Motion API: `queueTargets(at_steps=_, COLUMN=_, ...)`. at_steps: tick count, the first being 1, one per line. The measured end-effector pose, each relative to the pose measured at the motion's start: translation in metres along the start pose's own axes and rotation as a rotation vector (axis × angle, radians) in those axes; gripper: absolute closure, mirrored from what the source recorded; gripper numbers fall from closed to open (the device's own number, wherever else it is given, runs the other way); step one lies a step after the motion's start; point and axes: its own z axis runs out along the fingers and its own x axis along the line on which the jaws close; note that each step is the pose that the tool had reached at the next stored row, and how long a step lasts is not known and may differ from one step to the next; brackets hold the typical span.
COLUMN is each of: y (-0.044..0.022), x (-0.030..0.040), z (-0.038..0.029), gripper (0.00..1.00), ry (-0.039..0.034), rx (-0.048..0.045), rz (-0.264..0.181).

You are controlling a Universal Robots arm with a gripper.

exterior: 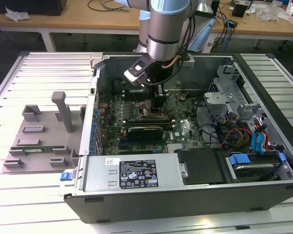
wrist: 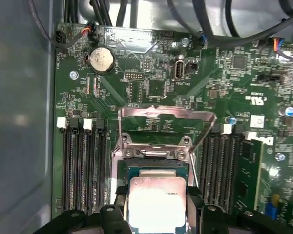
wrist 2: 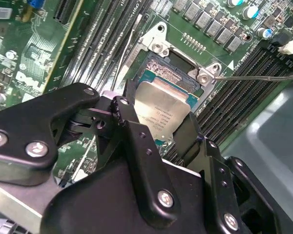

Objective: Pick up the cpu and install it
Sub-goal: 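Place the cpu into insertion slot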

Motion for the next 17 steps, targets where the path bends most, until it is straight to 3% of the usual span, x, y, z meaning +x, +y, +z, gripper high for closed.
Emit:
queueTargets(at_steps=7, y=-0.0035, x=0.0014, z=0.0166, gripper=0.45, ry=0.0008, rx=0.0016, rz=0.022)
queueTargets(at_steps=15, y=-0.0033, x=0.0015, z=0.0183, gripper=0.45, ry=0.0007, rx=0.0013, rz=0.022)
queueTargets(at_steps=17, y=-0.0033, x=0.0017, z=0.0186, gripper=0.38, ry=0.0015, rx=0.0011, rz=0.022)
